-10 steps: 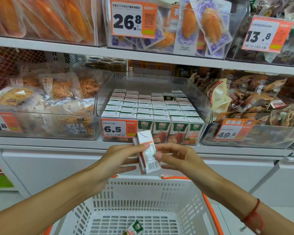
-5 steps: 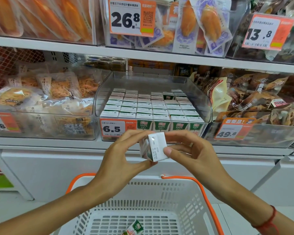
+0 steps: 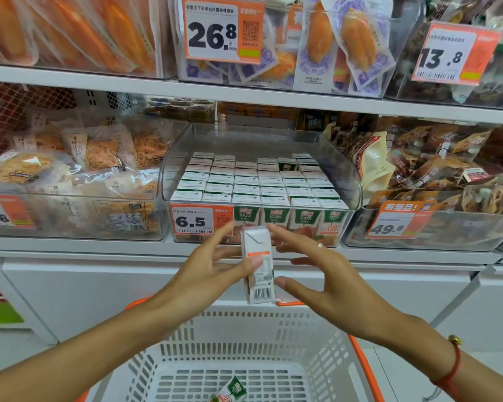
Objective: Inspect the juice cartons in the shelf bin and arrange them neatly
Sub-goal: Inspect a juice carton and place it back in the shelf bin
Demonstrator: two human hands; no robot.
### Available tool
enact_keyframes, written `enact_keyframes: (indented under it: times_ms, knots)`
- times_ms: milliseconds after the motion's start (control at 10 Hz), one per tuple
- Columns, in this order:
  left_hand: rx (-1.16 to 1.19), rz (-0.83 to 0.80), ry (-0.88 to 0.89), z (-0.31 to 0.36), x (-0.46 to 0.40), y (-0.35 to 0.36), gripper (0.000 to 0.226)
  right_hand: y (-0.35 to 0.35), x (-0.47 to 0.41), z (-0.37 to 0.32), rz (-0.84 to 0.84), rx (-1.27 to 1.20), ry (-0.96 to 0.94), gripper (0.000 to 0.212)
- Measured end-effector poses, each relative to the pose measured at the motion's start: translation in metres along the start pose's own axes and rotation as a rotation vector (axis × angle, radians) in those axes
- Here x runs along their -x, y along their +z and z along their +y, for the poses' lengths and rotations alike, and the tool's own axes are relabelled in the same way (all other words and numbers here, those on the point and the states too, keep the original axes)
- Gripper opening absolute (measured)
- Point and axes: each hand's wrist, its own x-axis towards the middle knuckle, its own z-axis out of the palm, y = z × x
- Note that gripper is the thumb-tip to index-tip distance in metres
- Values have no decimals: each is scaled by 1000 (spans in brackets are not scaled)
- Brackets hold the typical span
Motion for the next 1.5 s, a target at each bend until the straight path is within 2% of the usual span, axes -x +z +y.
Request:
enact_keyframes:
  times_ms: [100, 200, 400, 600, 800, 900, 1000, 1100, 1200, 1300, 1400, 1500]
  knots:
    - [95, -19, -139, -4, -2, -1, 60, -3, -3, -1, -50, -135, 99, 50]
    - [214, -37, -216, -2, -3, 2, 48, -4, -4, -1, -68, -256, 169, 45]
    - [412, -139, -456, 8, 0, 5, 48, 6, -7, -4, 23, -354, 260, 32]
    - [520, -158, -529, 7, 3, 7, 43, 8, -8, 0, 1, -467, 371, 22]
    - [534, -146, -545, 3, -1, 4, 37, 8, -9, -2, -39, -504, 459, 18]
    - [508, -129, -480, 4, -2, 3, 53, 7, -10, -2, -92, -607, 569, 24]
    - [441, 11, -312, 3, -3, 7, 68, 8, -11, 0, -119, -774, 689, 45]
    - [358, 31, -192, 4, 2, 13, 61, 10, -12, -3, -142, -827, 704, 42]
    - [280, 19, -123, 4, 5, 14, 58, 13, -13, -8, -8, -755, 665, 42]
    - [264, 5, -131, 8, 3, 9, 51, 16, -11, -10, 249, -399, 559, 42]
    - [298, -14, -149, 12, 3, 9, 47, 22, -8, -11, 383, -52, 285, 46]
    - [350, 47, -185, 9, 3, 11, 37, 26, -6, -10, 300, 53, 139, 54]
